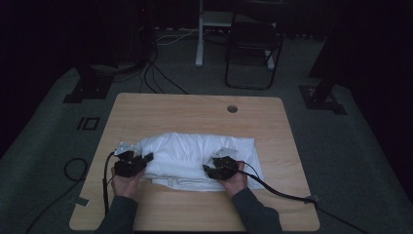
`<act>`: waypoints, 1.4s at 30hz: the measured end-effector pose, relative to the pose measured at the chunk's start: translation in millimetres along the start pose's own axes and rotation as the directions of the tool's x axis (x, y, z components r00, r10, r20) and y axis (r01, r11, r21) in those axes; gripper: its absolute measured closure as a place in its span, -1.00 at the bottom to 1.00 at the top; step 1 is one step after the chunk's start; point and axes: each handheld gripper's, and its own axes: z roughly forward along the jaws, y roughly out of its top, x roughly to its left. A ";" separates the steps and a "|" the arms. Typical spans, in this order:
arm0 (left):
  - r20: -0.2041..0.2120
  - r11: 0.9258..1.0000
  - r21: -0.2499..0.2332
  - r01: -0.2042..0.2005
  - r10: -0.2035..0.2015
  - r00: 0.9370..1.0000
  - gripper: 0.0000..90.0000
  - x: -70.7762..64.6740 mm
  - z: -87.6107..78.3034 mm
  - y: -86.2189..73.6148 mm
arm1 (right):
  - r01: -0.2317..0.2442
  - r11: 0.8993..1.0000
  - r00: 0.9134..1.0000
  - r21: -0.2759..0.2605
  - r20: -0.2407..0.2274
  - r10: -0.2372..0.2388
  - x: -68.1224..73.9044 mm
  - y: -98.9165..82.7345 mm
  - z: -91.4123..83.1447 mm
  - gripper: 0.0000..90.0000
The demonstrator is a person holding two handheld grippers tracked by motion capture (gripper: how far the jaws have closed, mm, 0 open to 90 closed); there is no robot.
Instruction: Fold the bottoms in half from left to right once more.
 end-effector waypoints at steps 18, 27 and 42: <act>0.129 0.946 -0.046 -0.322 0.325 0.937 0.75 -102.3 13.1 56.4 | -0.038 0.995 0.998 -0.097 0.050 0.043 -12.9 7.1 -30.2 -0.07; 0.238 0.918 0.009 -0.396 0.383 0.893 0.74 -150.1 59.4 42.1 | -0.074 0.996 0.996 0.048 0.043 0.072 -37.7 -15.4 -8.3 -0.01; 0.388 0.883 0.142 -0.448 0.367 0.846 0.70 -170.2 126.5 -11.3 | -0.086 0.958 0.984 -0.274 -0.172 0.039 -59.0 -1.8 -79.2 -0.36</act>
